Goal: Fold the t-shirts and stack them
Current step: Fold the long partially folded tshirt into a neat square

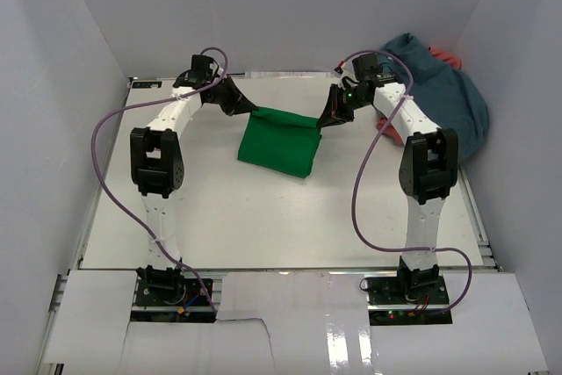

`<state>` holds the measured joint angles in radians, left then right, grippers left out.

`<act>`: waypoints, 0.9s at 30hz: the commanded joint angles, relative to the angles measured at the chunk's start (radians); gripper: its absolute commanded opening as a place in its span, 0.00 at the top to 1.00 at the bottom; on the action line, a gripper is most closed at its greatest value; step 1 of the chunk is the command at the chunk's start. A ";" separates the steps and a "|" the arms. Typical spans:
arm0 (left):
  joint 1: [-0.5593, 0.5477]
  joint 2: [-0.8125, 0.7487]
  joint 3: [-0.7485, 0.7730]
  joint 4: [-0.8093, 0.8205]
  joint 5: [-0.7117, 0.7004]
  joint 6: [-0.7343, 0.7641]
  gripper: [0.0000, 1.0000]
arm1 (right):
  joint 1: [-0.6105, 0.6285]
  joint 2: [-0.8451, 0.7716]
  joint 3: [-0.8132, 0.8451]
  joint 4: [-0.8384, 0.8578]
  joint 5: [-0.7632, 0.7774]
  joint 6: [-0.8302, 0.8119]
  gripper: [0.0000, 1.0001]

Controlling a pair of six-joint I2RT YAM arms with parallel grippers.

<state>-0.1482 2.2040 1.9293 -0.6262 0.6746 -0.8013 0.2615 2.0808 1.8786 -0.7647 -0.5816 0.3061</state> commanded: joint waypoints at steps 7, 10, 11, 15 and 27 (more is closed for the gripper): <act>-0.010 0.106 0.119 0.016 0.006 0.014 1.00 | -0.018 0.085 0.039 0.036 -0.015 -0.012 0.92; -0.017 0.129 0.129 0.026 -0.003 0.019 1.00 | -0.019 0.102 0.028 0.067 -0.015 -0.009 0.92; -0.022 0.140 0.128 0.029 -0.007 0.020 1.00 | -0.019 0.108 0.024 0.080 -0.015 -0.006 0.92; -0.033 0.177 0.129 0.060 -0.003 0.019 1.00 | -0.022 0.137 0.019 0.111 -0.015 0.004 0.92; -0.056 0.184 0.092 0.195 -0.044 -0.032 0.75 | -0.039 0.186 -0.013 0.261 0.002 0.067 0.87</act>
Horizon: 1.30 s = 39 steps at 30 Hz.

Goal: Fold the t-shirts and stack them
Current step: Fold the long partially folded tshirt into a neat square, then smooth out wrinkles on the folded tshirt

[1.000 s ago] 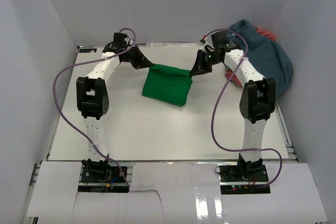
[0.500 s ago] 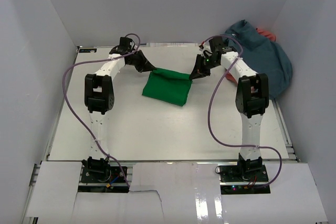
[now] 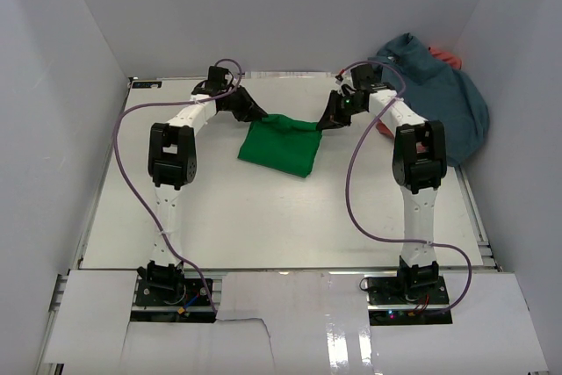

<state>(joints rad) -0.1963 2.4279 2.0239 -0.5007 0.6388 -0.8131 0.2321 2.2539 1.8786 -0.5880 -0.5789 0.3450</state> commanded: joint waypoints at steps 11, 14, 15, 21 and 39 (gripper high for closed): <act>-0.006 -0.046 0.056 0.082 -0.043 -0.055 0.62 | -0.037 0.027 -0.038 0.236 -0.004 0.089 0.54; -0.002 -0.050 0.082 0.085 -0.059 -0.057 0.61 | -0.040 0.024 -0.042 0.260 0.005 0.092 0.50; 0.000 -0.050 0.093 0.091 -0.060 -0.057 0.61 | -0.042 0.022 -0.039 0.267 0.008 0.094 0.50; 0.026 -0.061 0.167 0.096 -0.108 -0.025 0.60 | -0.043 -0.023 -0.081 0.318 0.002 0.095 0.49; -0.011 -0.113 -0.041 0.172 0.225 0.301 0.63 | -0.001 -0.232 -0.378 0.499 -0.085 0.106 0.47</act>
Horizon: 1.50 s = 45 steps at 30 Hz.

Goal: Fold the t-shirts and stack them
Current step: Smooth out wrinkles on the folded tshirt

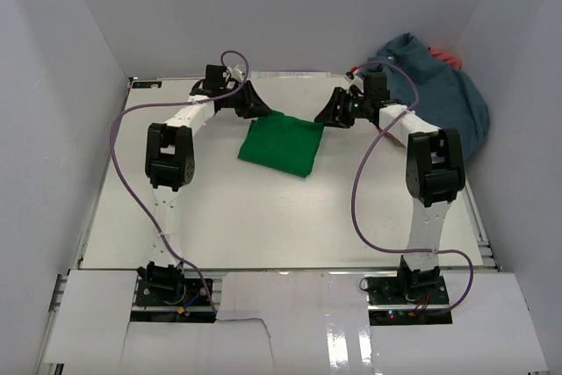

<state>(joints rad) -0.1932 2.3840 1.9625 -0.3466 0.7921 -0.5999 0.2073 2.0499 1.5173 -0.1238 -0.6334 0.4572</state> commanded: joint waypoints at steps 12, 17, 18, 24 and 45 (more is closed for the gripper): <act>-0.037 0.086 0.282 -0.026 0.068 0.112 0.63 | 0.046 0.225 0.280 -0.027 -0.032 0.038 0.92; -0.045 0.136 0.308 -0.020 0.087 0.120 0.63 | 0.044 0.276 0.317 -0.022 -0.017 0.057 0.92; -0.048 0.141 0.305 -0.020 0.090 0.124 0.63 | 0.044 0.286 0.319 -0.022 -0.014 0.058 0.92; -0.058 0.149 0.231 -0.012 0.102 0.160 0.64 | 0.038 0.302 0.287 -0.016 0.020 0.061 0.92; -0.048 0.073 0.069 -0.026 -0.416 0.201 0.64 | 0.007 0.325 0.178 0.075 0.060 0.040 0.92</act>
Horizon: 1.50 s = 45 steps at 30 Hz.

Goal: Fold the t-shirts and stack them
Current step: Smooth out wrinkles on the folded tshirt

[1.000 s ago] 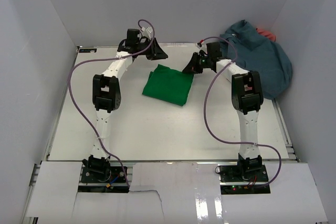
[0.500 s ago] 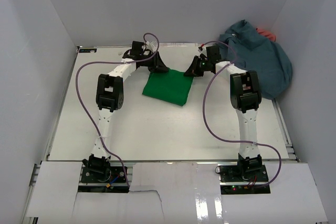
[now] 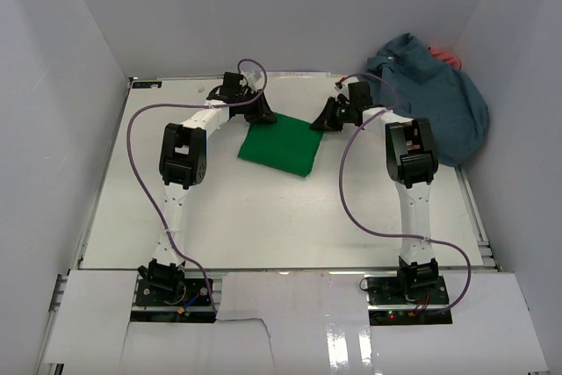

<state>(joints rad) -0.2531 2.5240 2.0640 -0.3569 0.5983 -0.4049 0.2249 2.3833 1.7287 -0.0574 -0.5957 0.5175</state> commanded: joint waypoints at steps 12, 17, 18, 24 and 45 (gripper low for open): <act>0.020 -0.166 -0.035 0.006 -0.258 -0.029 0.64 | -0.015 -0.055 0.088 0.031 -0.081 -0.025 0.92; 0.020 -0.234 -0.030 0.004 -0.221 -0.051 0.64 | -0.015 -0.140 0.074 0.045 -0.116 -0.025 0.82; 0.020 -0.249 -0.038 0.003 -0.213 -0.055 0.64 | -0.016 -0.154 0.053 0.047 -0.131 -0.024 0.80; 0.018 -0.421 -0.203 0.024 -0.206 -0.087 0.64 | 0.007 -0.217 -0.018 0.067 -0.216 0.001 0.74; 0.021 -0.303 -0.562 0.323 0.460 -0.241 0.71 | 0.209 -0.012 0.143 -0.272 -0.378 -0.079 0.82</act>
<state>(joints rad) -0.2329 2.2524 1.5238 -0.0982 0.9569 -0.6147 0.4305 2.3688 1.8442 -0.2775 -0.9203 0.4633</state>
